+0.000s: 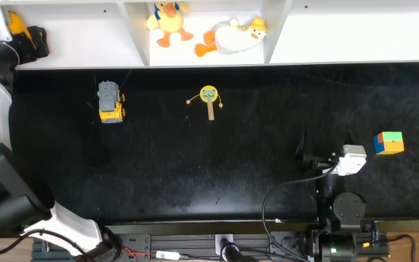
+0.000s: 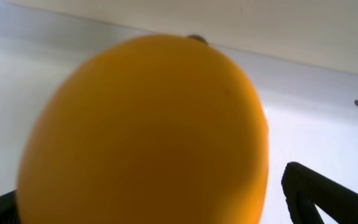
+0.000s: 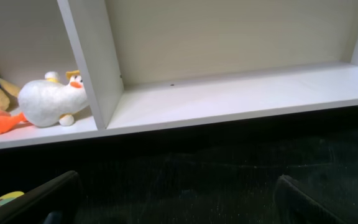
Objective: Store Toys
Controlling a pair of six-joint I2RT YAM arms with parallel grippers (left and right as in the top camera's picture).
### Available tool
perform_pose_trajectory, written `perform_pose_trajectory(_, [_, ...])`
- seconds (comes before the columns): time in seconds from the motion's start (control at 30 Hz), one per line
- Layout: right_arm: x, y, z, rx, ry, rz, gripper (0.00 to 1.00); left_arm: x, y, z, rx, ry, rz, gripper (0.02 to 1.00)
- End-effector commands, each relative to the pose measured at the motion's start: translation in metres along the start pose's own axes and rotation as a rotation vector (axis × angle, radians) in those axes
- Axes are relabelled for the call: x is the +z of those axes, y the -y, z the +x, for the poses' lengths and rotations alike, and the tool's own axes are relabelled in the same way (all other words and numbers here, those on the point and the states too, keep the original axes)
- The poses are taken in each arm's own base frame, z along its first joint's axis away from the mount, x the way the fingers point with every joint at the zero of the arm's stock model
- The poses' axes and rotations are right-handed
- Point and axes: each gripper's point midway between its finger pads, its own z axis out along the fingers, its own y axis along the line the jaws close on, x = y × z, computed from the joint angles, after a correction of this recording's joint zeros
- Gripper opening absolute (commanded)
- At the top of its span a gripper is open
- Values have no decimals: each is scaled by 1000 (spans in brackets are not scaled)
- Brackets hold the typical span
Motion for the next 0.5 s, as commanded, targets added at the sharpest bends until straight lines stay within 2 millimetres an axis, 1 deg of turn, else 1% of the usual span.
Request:
perform_pose_trajectory(0.03, [0, 0, 3, -2, 0, -3, 996, -3, 2, 7, -7, -18, 2, 998])
perform_pose_trajectory(0.1, [0, 0, 3, -2, 0, -2, 991, -8, 3, 15, -9, -30, -7, 998])
perform_pose_trajectory(0.13, [0, 0, 3, -2, 0, -3, 993, -16, 2, 22, -11, -38, -26, 998])
perform_pose_trajectory(0.3, [0, 0, 3, -2, 0, -3, 996, -48, 7, 42, -4, -43, -64, 998])
perform_pose_trajectory(0.5, [0, 0, 3, -2, 0, -3, 996, -79, 19, 82, -9, -69, -64, 998])
